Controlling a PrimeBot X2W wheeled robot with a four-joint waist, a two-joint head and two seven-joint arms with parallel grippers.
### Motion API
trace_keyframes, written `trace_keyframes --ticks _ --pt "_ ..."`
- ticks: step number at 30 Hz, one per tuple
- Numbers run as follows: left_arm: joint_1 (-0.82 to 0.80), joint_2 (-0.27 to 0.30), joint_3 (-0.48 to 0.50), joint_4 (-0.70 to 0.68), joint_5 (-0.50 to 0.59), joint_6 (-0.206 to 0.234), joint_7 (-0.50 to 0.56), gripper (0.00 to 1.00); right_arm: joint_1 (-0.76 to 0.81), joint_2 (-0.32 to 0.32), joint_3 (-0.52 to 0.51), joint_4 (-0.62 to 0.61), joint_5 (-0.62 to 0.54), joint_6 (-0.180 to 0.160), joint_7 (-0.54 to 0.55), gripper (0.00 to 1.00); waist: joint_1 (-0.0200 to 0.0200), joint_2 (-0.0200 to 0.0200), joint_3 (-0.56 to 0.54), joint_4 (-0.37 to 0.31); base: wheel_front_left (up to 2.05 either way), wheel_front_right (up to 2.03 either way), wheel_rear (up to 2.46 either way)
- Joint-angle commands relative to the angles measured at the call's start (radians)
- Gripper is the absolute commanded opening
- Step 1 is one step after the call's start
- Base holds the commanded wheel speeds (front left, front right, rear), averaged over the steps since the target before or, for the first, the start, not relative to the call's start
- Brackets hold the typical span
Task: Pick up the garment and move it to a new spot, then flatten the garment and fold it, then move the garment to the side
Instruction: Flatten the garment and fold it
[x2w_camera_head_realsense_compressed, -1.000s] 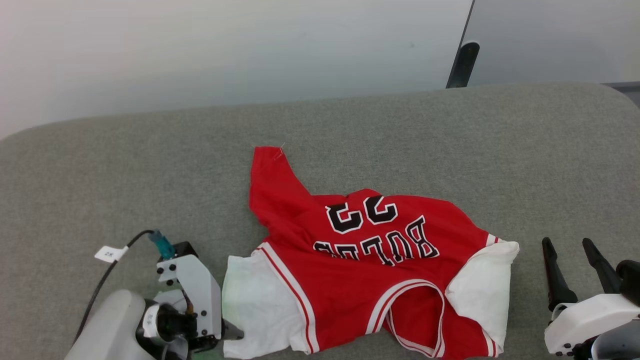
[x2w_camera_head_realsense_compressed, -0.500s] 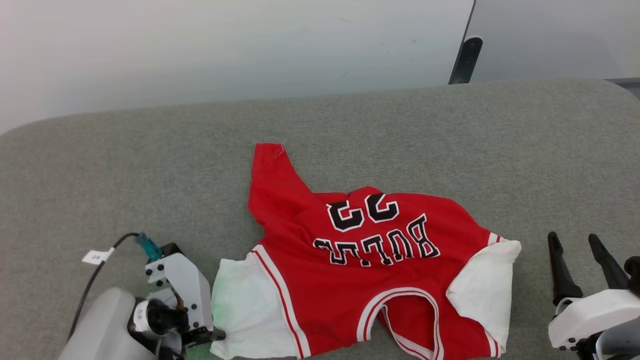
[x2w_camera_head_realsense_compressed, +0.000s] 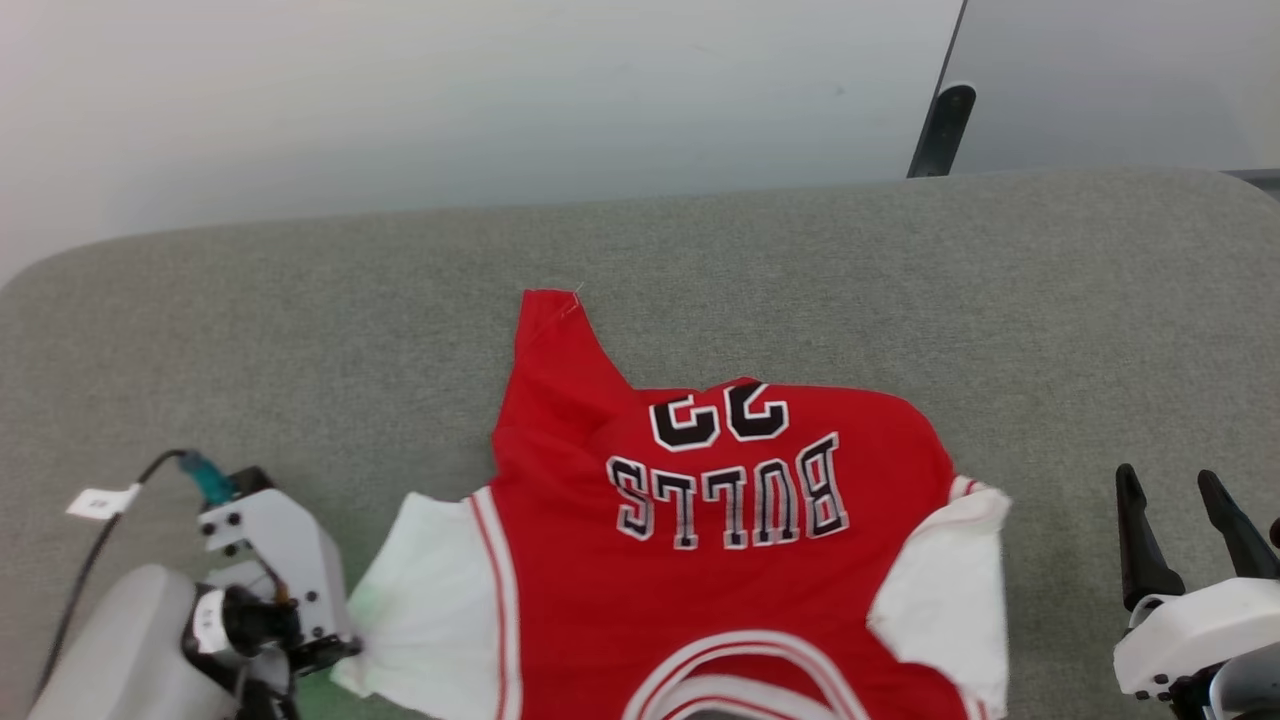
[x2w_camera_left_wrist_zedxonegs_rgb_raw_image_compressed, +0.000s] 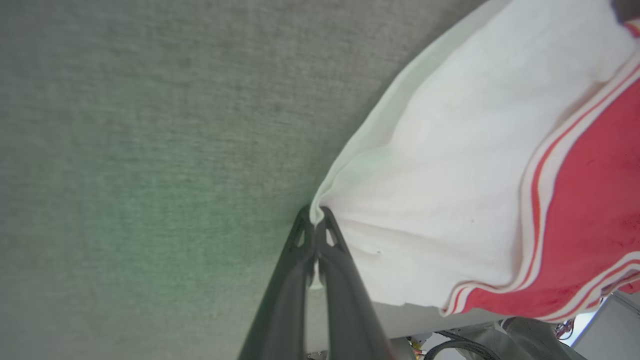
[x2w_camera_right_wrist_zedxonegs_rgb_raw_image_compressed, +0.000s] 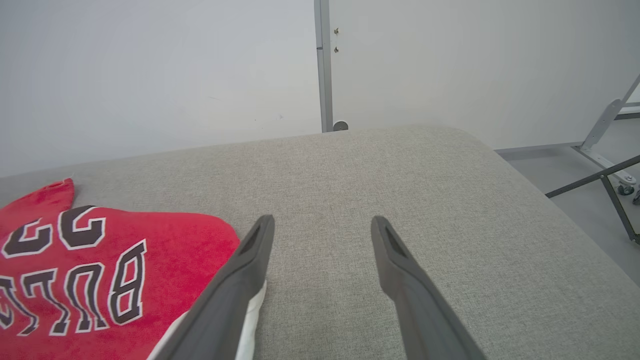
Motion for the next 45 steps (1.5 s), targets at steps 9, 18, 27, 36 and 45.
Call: trace_keyframes --ticks 9,18,27,36,45 --pt "0.065 0.090 0.008 -0.032 0.046 0.068 -0.002 0.00 0.009 -0.001 -0.018 -0.012 -0.004 -0.001 0.017 1.00 0.0000 0.0000 -0.009 0.022 0.00 0.00 0.00" --pt "0.078 0.076 0.015 -0.062 0.035 0.072 -0.030 0.49 0.009 0.003 -0.017 -0.018 -0.002 -0.001 0.032 1.00 0.0000 0.0000 -0.018 0.039 0.00 0.00 0.00" --pt "0.097 0.063 0.029 -0.111 0.027 0.004 -0.143 1.00 0.035 0.003 0.012 -0.004 0.003 -0.001 0.041 1.00 0.0000 0.0000 -0.080 0.051 0.00 0.00 0.00" --pt "0.158 0.050 0.056 -0.202 0.042 -0.106 -0.372 1.00 0.060 -0.008 0.039 0.003 0.025 0.000 0.046 1.00 0.0000 0.0000 -0.115 0.064 0.00 0.00 0.00" --pt "0.255 0.029 0.077 -0.265 0.128 -0.242 -0.783 1.00 0.095 -0.012 0.048 0.012 0.038 -0.001 -0.011 1.00 0.0000 0.0000 -0.148 0.069 0.00 0.00 0.00"
